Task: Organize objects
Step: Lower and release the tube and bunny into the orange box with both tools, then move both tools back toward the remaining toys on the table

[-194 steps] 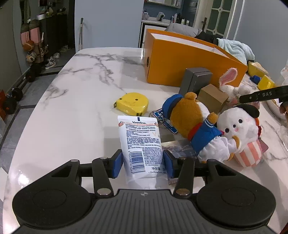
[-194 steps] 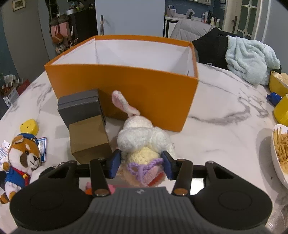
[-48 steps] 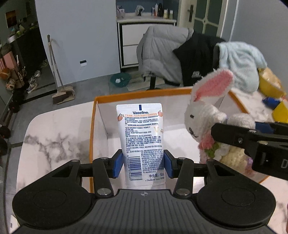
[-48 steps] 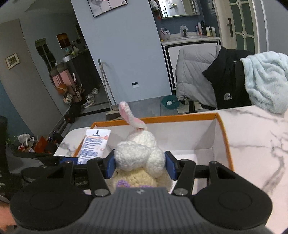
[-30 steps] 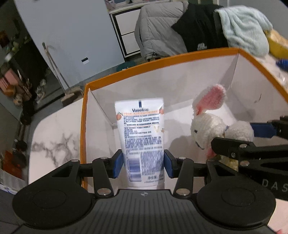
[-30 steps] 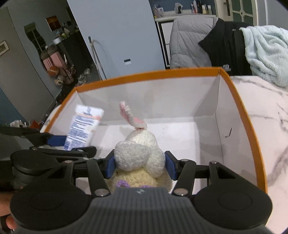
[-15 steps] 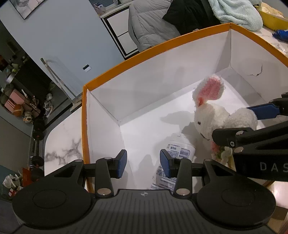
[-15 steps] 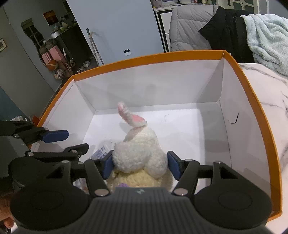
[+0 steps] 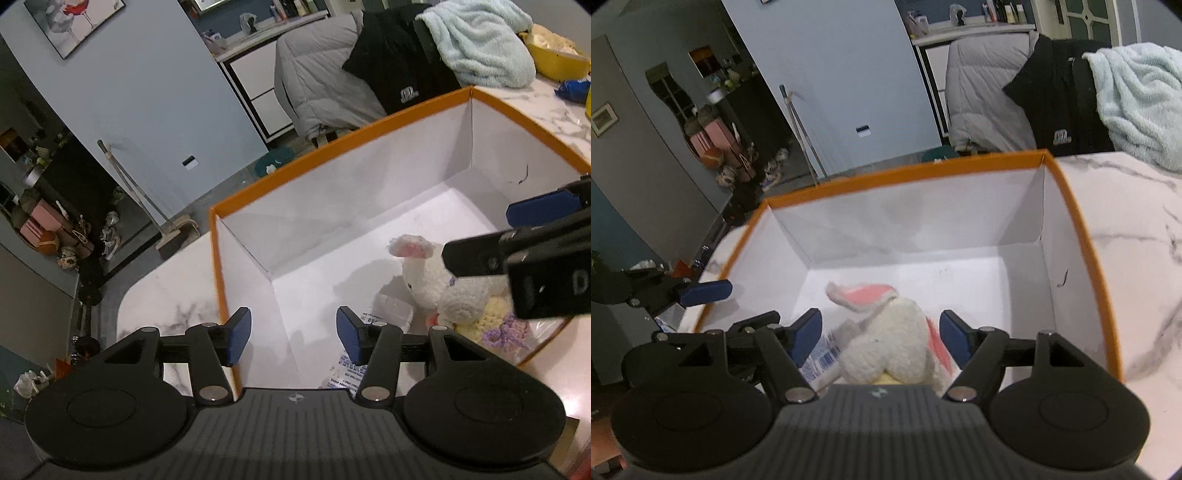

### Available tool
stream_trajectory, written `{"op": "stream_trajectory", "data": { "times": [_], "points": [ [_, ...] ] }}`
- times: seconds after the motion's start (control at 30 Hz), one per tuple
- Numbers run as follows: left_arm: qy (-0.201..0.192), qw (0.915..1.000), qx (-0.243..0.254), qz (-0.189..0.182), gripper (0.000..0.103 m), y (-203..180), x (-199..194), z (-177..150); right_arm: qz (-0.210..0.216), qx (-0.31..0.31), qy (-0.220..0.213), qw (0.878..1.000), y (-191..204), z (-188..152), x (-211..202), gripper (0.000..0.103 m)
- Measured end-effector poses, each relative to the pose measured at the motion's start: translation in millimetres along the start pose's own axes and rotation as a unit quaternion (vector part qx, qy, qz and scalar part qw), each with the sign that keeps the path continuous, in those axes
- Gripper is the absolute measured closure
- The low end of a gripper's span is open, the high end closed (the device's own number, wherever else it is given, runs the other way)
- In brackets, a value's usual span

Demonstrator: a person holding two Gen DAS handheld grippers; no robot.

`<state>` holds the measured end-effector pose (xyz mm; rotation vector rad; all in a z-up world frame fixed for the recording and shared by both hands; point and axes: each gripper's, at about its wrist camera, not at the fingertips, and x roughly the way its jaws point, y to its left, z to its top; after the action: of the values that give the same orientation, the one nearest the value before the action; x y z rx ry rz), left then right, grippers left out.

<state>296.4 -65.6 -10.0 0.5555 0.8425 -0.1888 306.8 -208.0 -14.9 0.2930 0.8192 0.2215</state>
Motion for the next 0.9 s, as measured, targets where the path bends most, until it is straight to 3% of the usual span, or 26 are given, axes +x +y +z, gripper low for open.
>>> {"op": "stream_trajectory", "data": {
  "times": [0.23, 0.47, 0.67, 0.9],
  "points": [
    [-0.02, 0.9998, 0.001, 0.007, 0.042, 7.4, -32.8, -1.4, 0.009, -0.004, -0.026, 1.0, 1.0, 3.7, -42.7, 0.031],
    [-0.056, 0.998, -0.026, -0.012, 0.032, 16.8, -78.6, -10.1, 0.015, -0.019, -0.06, 0.998, 3.7, -1.6, -96.1, 0.031],
    [-0.078, 0.9961, -0.036, -0.021, 0.027, 20.4, -103.7, -35.1, 0.003, -0.041, -0.091, 0.995, -5.2, -31.6, -136.7, 0.029],
    [-0.112, 0.9862, -0.102, -0.068, 0.027, 28.5, -126.8, -75.5, -0.002, -0.025, -0.059, 0.998, -29.1, -77.4, -144.3, 0.028]
  ]
}}
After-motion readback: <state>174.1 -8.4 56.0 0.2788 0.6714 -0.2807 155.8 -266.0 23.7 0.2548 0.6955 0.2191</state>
